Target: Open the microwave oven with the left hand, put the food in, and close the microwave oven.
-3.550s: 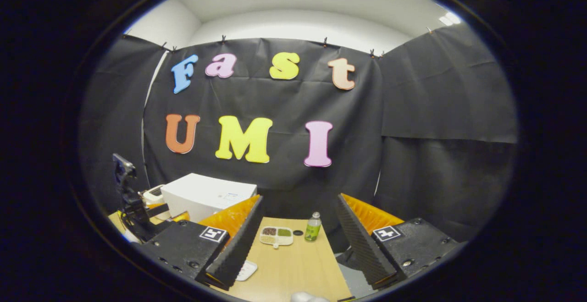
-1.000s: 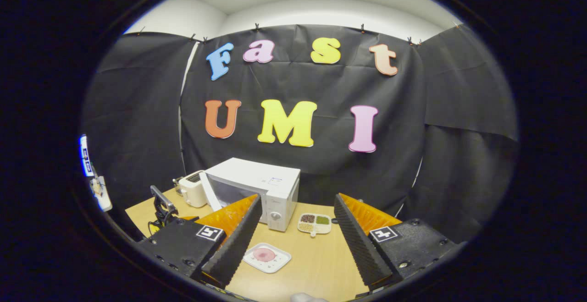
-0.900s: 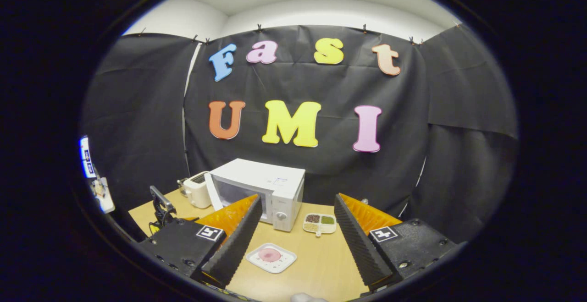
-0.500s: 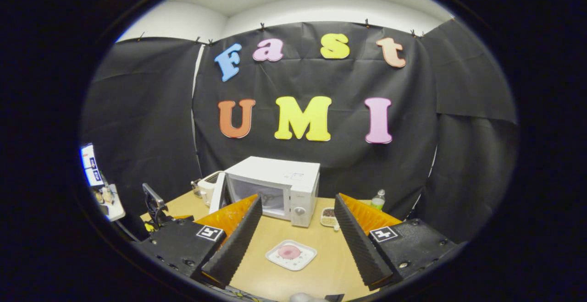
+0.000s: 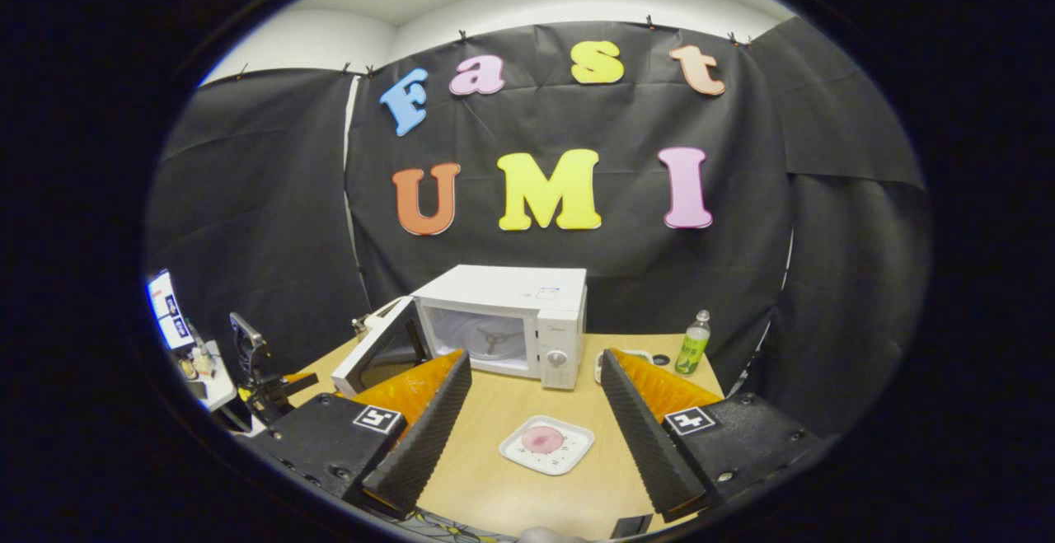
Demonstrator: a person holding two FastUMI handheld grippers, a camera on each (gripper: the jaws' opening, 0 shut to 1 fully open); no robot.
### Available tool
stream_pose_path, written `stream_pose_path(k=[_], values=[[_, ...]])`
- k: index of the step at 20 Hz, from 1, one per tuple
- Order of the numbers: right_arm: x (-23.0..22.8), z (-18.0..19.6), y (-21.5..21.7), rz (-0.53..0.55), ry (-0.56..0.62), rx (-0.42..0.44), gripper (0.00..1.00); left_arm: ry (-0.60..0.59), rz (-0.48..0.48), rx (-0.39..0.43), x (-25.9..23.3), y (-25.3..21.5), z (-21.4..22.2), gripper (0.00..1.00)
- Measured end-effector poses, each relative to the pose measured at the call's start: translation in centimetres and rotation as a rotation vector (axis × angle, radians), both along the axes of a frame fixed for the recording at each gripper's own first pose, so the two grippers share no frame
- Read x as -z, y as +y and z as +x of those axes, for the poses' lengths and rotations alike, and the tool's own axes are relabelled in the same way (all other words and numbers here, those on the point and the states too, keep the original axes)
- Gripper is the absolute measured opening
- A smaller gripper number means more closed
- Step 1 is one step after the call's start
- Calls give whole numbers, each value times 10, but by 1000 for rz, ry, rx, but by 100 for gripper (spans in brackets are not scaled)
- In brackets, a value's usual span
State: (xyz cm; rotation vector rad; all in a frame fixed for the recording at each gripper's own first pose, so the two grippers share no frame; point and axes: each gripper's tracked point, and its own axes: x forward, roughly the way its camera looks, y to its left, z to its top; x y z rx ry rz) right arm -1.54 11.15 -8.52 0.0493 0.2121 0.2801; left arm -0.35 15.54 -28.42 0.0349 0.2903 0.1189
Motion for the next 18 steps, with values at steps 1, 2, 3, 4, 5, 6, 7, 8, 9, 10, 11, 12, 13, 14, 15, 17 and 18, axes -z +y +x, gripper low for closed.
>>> stream_pose_path(k=[1, 2, 3, 4, 5, 6, 7, 8, 9, 10, 11, 12, 13, 14, 15, 17, 18], values=[[4, 1, 1, 0, 9, -2, 96, 2, 3, -14, 0, 8, -3, 97], [8, 1, 2, 4, 17, -6, 100, 7, 11, -29, 2, 17, -6, 97], [10, 2, 3, 8, 23, -9, 96, 11, 23, -46, 2, 27, -10, 97], [14, 3, 4, 6, 29, -13, 100, 14, 35, -65, 1, 38, -14, 97], [17, 5, 3, 2, 33, -13, 96, 13, 39, -81, 0, 47, -18, 97], [21, 7, 0, -4, 37, -11, 100, 13, 42, -97, -2, 55, -23, 97], [25, 9, -3, -4, 43, -6, 100, 12, 48, -109, -4, 60, -28, 96], [30, 14, -5, -3, 53, -2, 96, 12, 55, -119, -6, 64, -31, 97], [36, 18, -9, -1, 63, 3, 96, 16, 61, -126, -6, 66, -35, 96], [43, 23, -12, -2, 76, 5, 96, 20, 63, -133, -6, 66, -39, 97], [51, 29, -15, 1, 92, 0, 100, 16, 61, -136, -9, 65, -44, 96], [63, 34, -18, 5, 116, -1, 96, 10, 58, -139, -13, 63, -46, 97], [75, 39, -20, 15, 140, -9, 96, 6, 50, -141, -17, 59, -49, 96], [89, 45, -24, 18, 173, -10, 96, -3, 38, -143, -24, 54, -53, 97], [107, 52, -30, 23, 208, -2, 100, -16, 27, -142, -33, 47, -55, 97], [145, 64, -39, 45, 299, 11, 93, -46, 11, -139, -51, 29, -58, 97], [166, 69, -41, 60, 353, 14, 90, -64, 6, -134, -61, 20, -58, 97]])
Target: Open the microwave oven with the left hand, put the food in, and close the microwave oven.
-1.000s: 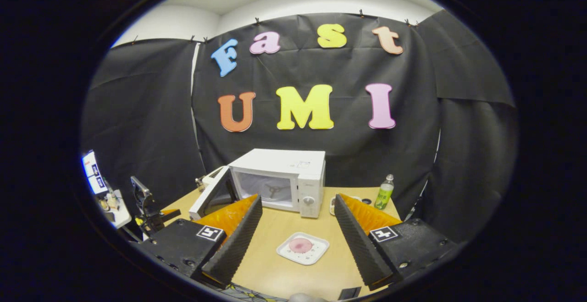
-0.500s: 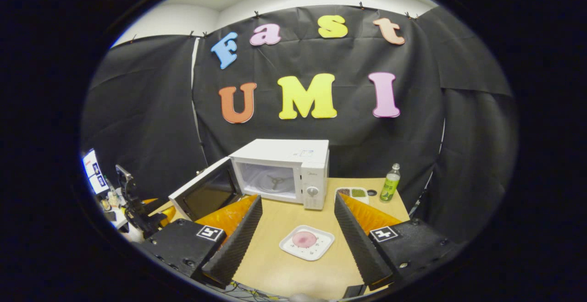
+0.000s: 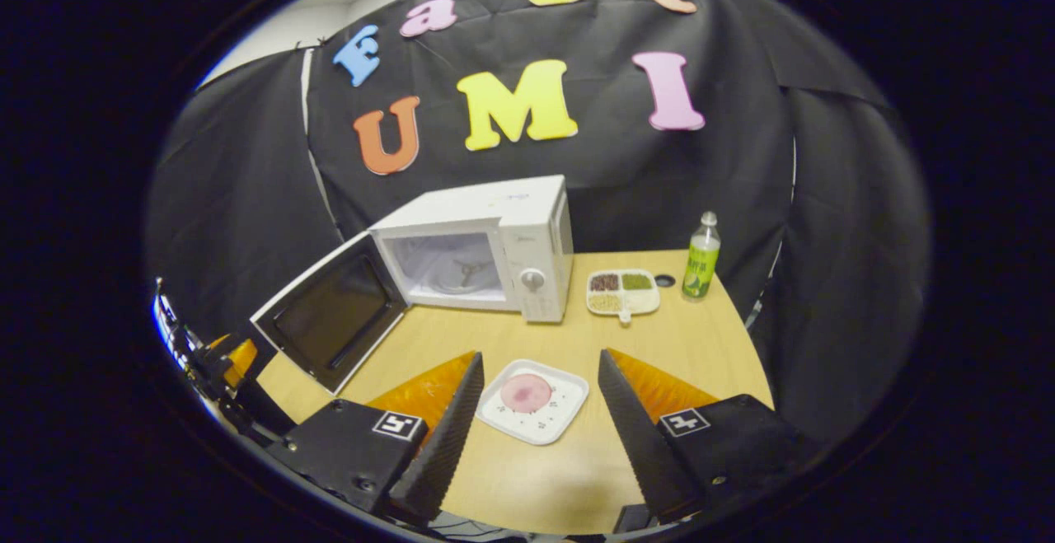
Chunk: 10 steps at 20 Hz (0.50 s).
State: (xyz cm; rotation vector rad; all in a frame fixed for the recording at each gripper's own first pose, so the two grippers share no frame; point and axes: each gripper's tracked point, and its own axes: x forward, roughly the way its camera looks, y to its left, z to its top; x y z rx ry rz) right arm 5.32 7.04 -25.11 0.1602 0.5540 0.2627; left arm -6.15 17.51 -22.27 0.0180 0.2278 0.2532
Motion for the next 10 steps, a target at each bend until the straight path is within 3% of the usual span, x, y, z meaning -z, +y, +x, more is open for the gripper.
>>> stream_pose_path(k=[4, 5, 8, 9, 10], values=[[82, 17, -5, 60, 208, -4, 79, -59, -22, 19, -39, -43, 3, 96], [100, 22, -5, 71, 254, -7, 65, -68, -32, 20, -47, -54, 5, 96], [140, 34, -5, 107, 353, -12, 62, -67, -39, 21, -61, -82, 10, 96], [151, 40, -2, 140, 391, -11, 69, -67, -40, 20, -64, -92, 12, 96], [162, 45, 3, 173, 431, -12, 55, -60, -41, 18, -69, -99, 14, 97]])
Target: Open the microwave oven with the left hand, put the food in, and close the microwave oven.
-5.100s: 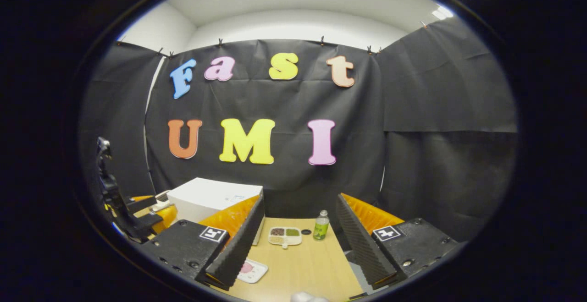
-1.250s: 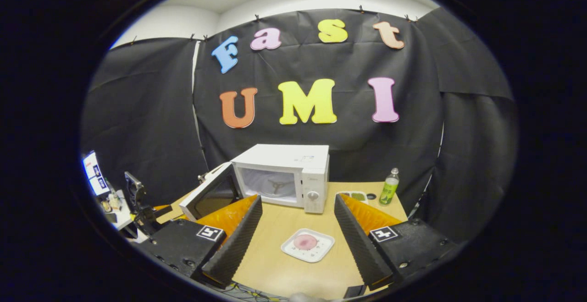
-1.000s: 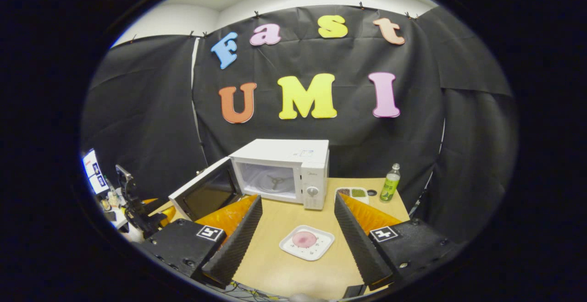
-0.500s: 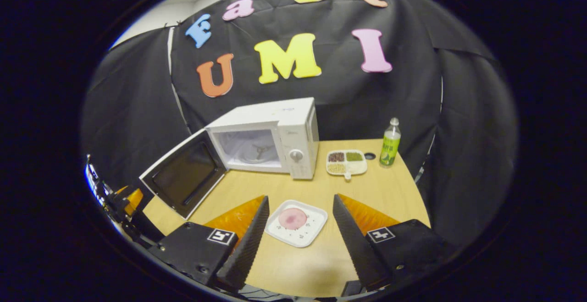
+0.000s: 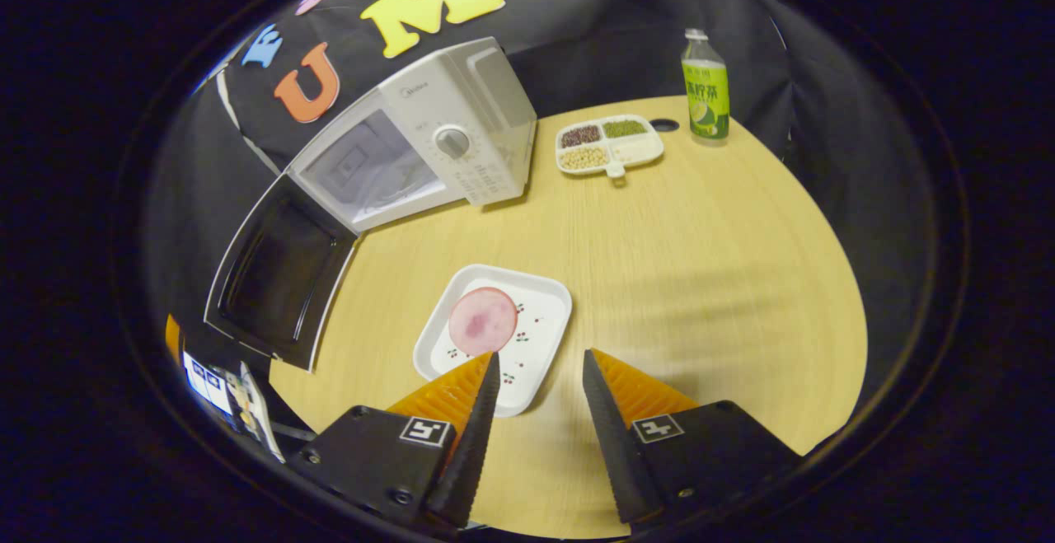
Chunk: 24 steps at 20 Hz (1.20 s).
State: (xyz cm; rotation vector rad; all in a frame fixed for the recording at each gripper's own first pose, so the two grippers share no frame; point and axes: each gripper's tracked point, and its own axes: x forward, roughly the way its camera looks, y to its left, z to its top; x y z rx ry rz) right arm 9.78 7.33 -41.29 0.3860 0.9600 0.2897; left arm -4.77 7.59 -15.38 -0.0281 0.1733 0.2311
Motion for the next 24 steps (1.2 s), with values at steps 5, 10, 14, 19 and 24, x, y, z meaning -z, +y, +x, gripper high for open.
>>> stream_pose_path(k=[5, 10, 14, 19, 24], values=[[43, 15, 7, 108, 208, 48, 28, 16, 34, -49, -16, -30, 0, 96], [46, 22, 10, 152, 312, 73, 23, 33, 43, -65, -22, -51, -5, 97], [49, 23, 12, 79, 354, 61, 17, 29, 25, -55, -24, -52, 1, 96], [51, 26, 15, 27, 372, 104, 7, 4, 4, 11, -19, -43, 22, 97], [48, 22, 21, 71, 390, 191, 4, -18, 17, 128, -10, -27, 40, 96]])
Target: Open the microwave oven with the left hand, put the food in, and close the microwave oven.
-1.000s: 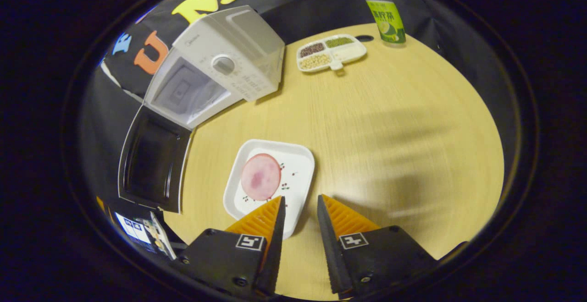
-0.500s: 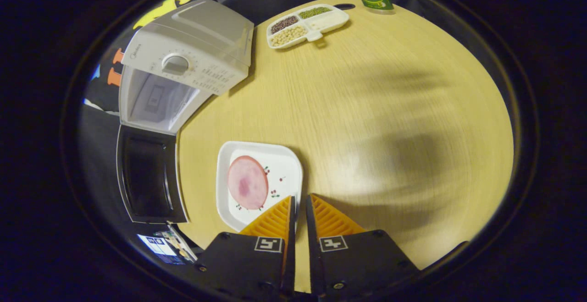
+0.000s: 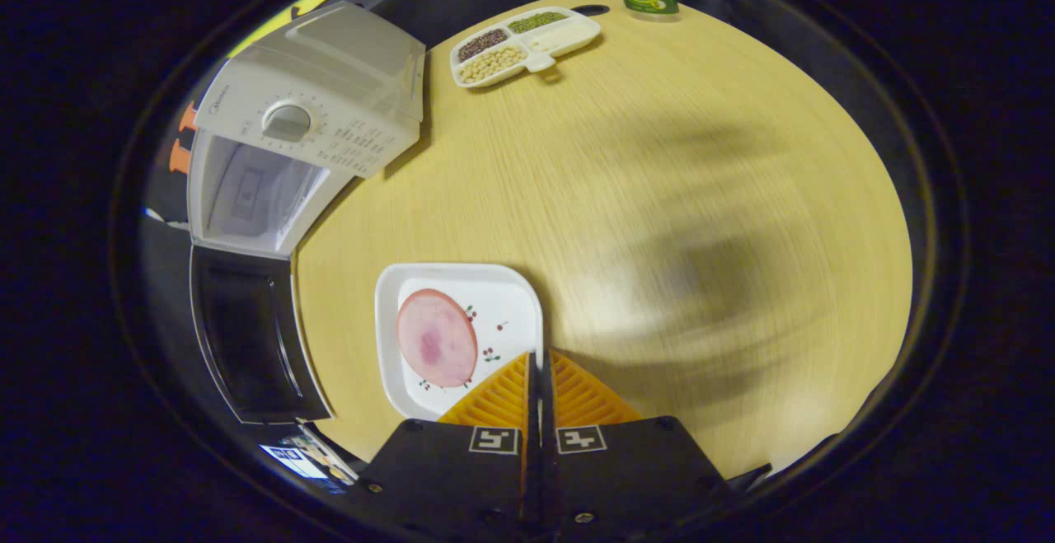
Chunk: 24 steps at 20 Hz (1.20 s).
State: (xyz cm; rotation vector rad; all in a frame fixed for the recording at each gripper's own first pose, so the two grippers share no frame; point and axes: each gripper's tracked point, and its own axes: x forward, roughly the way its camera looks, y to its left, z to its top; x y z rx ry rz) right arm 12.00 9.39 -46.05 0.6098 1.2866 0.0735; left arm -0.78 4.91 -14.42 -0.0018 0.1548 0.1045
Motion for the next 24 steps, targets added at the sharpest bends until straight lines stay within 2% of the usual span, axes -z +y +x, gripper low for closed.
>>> stream_pose_path(k=[3, 4, 5, 7, 8, 9, 17, 20, 24], values=[[-17, 4, -4, -10, -83, 6, 4, -11, -26, 57, 2, 13, 7, 96], [-22, 7, -8, -25, -112, 3, 0, -6, -34, 67, 5, 19, 6, 96], [-30, 9, -8, -32, -145, 0, 4, -13, -31, 73, 5, 27, 6, 96], [-47, 7, -4, -28, -201, 3, 4, -4, -25, 92, 8, 37, 6, 96], [-53, 14, 6, -21, -224, 8, 0, -1, -21, 101, 6, 41, 6, 97], [-56, 21, 15, -3, -246, 16, 4, -2, -17, 108, 5, 45, 5, 96], [-89, 83, 125, 216, -421, 160, 4, 2, -12, 145, -12, 61, 1, 96], [-102, 111, 164, 282, -533, 273, 4, 32, -13, 135, -2, 71, -2, 96], [-106, 143, 202, 381, -574, 512, 0, 80, -27, 83, 16, 93, -7, 97]])
